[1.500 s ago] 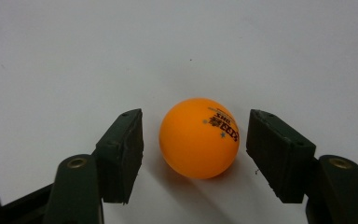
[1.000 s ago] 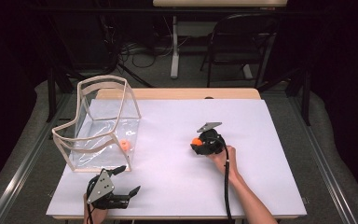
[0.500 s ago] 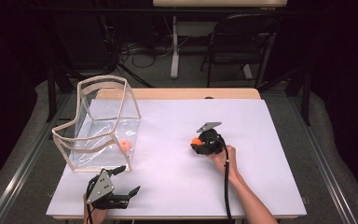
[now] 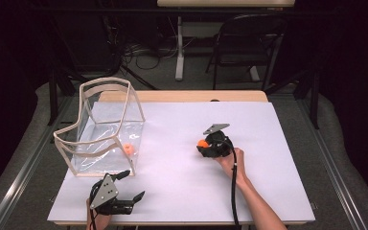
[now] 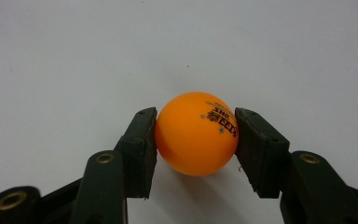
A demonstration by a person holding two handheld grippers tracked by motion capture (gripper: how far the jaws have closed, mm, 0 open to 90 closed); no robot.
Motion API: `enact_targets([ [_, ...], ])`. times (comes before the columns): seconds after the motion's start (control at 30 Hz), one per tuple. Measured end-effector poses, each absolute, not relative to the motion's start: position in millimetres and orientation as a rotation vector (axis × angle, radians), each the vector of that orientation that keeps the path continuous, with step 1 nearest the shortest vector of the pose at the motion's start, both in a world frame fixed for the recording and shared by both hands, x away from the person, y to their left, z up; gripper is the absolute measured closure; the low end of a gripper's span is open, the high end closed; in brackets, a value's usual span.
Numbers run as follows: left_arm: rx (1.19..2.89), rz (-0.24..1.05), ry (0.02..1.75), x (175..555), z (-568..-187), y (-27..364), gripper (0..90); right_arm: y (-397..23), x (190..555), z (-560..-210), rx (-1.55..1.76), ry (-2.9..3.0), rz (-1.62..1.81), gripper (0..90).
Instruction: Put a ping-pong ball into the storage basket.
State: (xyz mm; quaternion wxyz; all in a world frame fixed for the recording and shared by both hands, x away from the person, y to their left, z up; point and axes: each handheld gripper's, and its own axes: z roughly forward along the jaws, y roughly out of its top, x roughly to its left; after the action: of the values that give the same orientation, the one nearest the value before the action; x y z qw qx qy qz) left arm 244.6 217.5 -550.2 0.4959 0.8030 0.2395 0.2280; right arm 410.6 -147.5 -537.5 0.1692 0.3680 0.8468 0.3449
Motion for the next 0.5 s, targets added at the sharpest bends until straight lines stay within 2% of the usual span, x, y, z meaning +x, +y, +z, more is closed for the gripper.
enact_targets([
  [0.5,1.945,0.555,0.577,244,-550,217,15.7,-145,404,-525,1.013,2.391,0.997,50.8],
])
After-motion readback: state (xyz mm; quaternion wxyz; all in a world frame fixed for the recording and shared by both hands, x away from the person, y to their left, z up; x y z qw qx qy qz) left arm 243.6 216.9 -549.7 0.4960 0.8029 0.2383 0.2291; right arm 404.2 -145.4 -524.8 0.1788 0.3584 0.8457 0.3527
